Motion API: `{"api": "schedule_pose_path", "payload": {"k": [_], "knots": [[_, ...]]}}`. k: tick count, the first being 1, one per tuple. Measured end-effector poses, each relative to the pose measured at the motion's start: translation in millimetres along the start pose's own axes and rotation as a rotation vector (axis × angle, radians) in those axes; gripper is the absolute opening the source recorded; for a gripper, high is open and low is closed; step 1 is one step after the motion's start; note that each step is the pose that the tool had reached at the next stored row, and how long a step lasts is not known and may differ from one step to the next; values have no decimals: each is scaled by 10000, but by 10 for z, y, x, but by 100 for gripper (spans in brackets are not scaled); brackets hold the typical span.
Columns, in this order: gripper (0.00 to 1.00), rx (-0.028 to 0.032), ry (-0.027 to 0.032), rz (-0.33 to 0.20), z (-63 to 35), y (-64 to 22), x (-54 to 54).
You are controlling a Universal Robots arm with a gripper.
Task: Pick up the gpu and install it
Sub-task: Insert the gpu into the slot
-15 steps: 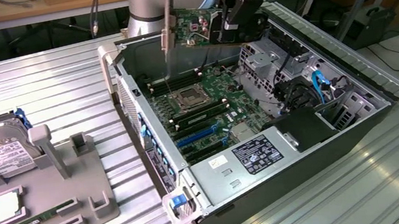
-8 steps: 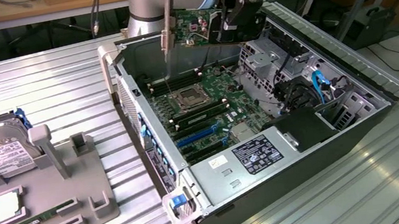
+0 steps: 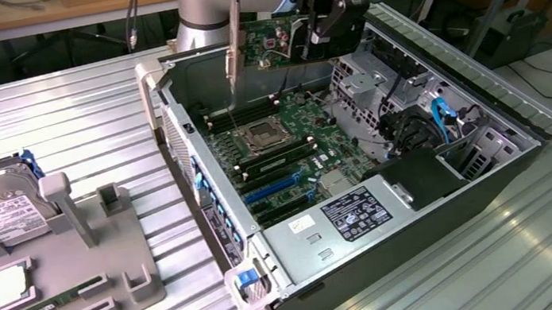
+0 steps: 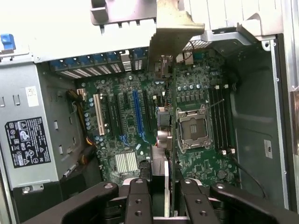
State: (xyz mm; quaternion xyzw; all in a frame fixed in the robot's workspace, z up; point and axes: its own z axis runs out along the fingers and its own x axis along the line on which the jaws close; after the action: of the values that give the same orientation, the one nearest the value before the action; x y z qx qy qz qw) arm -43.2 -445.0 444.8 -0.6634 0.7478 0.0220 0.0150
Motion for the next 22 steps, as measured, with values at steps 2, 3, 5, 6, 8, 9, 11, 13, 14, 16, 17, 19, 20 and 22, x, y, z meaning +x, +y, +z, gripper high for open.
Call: {"api": "schedule_pose_path", "payload": {"k": [2, 3, 5, 6, 8, 9, 11, 13, 14, 16, 17, 19, 20, 22], "knots": [[28, -9, 1, -164, 2, 0, 0], [28, -12, 2, -235, 3, 0, 0], [28, -17, 3, -330, 4, 0, 0], [28, -19, 3, -365, 4, 0, 0], [28, -21, 3, -411, 6, 0, 0], [28, -22, 4, -427, 7, 0, 0], [28, -25, 5, -474, 9, 0, 0], [28, -26, 6, -502, 10, 0, 0], [28, -27, 5, -512, 12, 0, 0], [28, -28, 5, -529, 15, 0, 1], [28, -29, 6, -536, 17, 0, 1], [28, -29, 6, -552, 19, 0, 1], [28, -29, 5, -561, 21, 0, 1], [28, -30, 6, -576, 26, 0, 1]]}}
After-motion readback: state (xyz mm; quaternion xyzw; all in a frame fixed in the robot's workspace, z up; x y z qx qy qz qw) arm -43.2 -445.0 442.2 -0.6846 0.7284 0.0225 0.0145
